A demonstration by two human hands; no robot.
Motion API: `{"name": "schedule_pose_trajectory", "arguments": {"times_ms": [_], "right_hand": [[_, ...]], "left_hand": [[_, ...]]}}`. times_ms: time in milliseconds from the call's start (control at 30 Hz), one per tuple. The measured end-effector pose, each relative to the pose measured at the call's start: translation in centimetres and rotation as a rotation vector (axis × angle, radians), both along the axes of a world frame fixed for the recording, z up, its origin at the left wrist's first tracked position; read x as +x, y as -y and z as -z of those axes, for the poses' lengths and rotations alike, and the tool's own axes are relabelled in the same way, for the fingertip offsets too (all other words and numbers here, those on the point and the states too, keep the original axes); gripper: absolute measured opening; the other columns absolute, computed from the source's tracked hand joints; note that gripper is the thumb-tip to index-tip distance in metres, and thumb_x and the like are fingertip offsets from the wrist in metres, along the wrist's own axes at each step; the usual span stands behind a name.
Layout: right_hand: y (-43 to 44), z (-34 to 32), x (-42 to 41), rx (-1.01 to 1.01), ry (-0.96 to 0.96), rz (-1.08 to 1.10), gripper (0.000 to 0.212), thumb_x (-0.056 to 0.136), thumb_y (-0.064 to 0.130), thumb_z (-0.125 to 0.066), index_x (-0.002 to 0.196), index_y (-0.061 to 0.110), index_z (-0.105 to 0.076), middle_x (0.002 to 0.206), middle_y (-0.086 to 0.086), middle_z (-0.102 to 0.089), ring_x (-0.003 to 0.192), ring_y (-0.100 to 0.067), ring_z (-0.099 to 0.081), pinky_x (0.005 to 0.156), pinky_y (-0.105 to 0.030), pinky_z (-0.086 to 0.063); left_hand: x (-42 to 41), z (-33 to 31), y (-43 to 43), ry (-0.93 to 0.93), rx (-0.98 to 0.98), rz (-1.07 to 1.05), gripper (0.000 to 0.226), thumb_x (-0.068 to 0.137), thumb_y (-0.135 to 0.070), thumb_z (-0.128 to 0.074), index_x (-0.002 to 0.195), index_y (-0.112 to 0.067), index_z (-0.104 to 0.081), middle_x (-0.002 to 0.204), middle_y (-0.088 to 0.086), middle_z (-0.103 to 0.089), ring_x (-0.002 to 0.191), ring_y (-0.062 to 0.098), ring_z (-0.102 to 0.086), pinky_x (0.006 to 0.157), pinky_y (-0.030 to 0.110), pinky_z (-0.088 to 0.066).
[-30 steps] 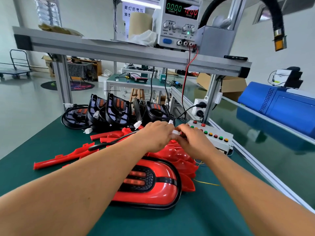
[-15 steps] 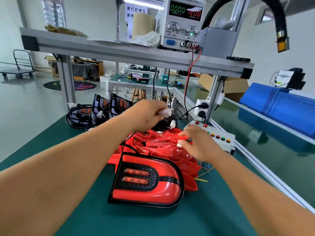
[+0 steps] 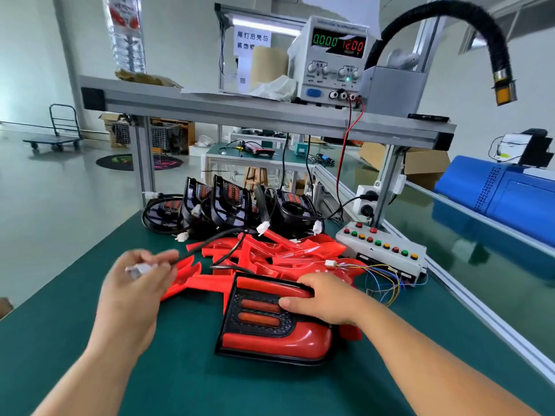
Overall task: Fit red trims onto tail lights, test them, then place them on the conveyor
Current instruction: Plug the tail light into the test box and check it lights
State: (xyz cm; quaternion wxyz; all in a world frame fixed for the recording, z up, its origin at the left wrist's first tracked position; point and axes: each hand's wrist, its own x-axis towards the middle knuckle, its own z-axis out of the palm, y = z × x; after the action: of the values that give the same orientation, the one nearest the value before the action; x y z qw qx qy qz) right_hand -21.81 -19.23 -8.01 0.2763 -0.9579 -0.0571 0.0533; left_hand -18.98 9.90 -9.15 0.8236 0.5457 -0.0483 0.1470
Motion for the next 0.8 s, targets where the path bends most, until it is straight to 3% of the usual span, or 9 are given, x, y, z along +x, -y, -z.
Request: {"name": "schedule_pose_trajectory", "arguments": {"times_ms": [167,267,400,467,567,700,800], "right_hand": [[-0.3,0.3,-0.2,0.295,0.013,0.054,0.057,0.064,0.066,-0.075,0.106,0.028,-0.068,0.103,0.010,-0.073,0.092,-0.004,-0.069,0.088,-0.033,-0.057],[-0.6,0.1,-0.2,0.439,0.040,0.069,0.050,0.069,0.053,-0.081,0.108,0.024,-0.067,0.103,0.005,-0.074,0.091,-0.008,-0.071,0.083,-0.030,-0.059],[-1.7,-0.3,-0.3,0.692,0.098,0.152,0.056,0.065,0.051,-0.082,0.109,0.019,-0.067,0.101,0.004,-0.076,0.093,-0.012,-0.072,0.079,-0.027,-0.057],[-2.9,-0.5,-0.2,0.803,0.121,0.204,0.050,0.066,0.049,-0.079,0.104,0.018,-0.070,0.098,0.003,-0.077,0.092,-0.015,-0.073,0.082,-0.031,-0.057],[-5.6,-0.4,0.0,0.904,0.133,0.319,0.039,0.077,0.045,-0.078,0.104,0.016,-0.073,0.098,0.002,-0.077,0.094,-0.017,-0.072,0.093,-0.040,-0.054],[-9.1,-0.1,-0.6,0.953,0.117,0.464,0.063,0.068,0.067,-0.072,0.111,0.021,-0.068,0.105,0.006,-0.074,0.098,-0.012,-0.069,0.091,-0.035,-0.052],[-9.9,0.0,-0.7,1.016,0.028,0.322,0.077,0.073,0.082,-0.053,0.119,0.023,-0.066,0.120,0.003,-0.070,0.114,-0.015,-0.063,0.102,-0.040,-0.046]], "left_hand": [[-1.2,2.5,0.4,-0.148,0.023,0.075,0.031,0.096,0.007,-0.049,0.073,-0.014,-0.045,0.084,0.007,-0.072,0.088,0.021,-0.067,0.069,0.022,-0.059],[-1.5,3.3,0.8,-0.171,0.042,0.119,0.022,0.096,0.005,-0.049,0.082,-0.012,-0.055,0.091,0.006,-0.073,0.079,0.015,-0.073,0.066,0.019,-0.059],[-1.9,3.3,2.0,-0.179,-0.045,0.120,0.020,0.097,0.002,-0.050,0.098,-0.008,-0.067,0.100,0.007,-0.073,0.082,0.012,-0.071,0.066,0.016,-0.058],[-2.4,3.0,3.5,-0.172,-0.165,0.137,0.019,0.096,-0.013,-0.053,0.099,-0.007,-0.070,0.102,0.009,-0.075,0.084,0.011,-0.073,0.074,0.022,-0.059],[-3.2,2.2,5.8,-0.150,-0.272,0.222,0.043,0.083,-0.038,-0.056,0.110,-0.007,-0.070,0.109,0.011,-0.074,0.094,0.018,-0.072,0.086,0.041,-0.059],[-3.4,1.0,7.4,-0.120,-0.223,0.217,0.053,0.068,-0.028,-0.075,0.117,-0.013,-0.065,0.110,0.012,-0.074,0.100,0.028,-0.071,0.094,0.046,-0.051],[-2.4,-0.1,6.5,-0.155,-0.213,0.181,0.046,0.065,-0.018,-0.076,0.110,-0.011,-0.067,0.100,0.015,-0.075,0.086,0.032,-0.074,0.072,0.042,-0.061]]}}
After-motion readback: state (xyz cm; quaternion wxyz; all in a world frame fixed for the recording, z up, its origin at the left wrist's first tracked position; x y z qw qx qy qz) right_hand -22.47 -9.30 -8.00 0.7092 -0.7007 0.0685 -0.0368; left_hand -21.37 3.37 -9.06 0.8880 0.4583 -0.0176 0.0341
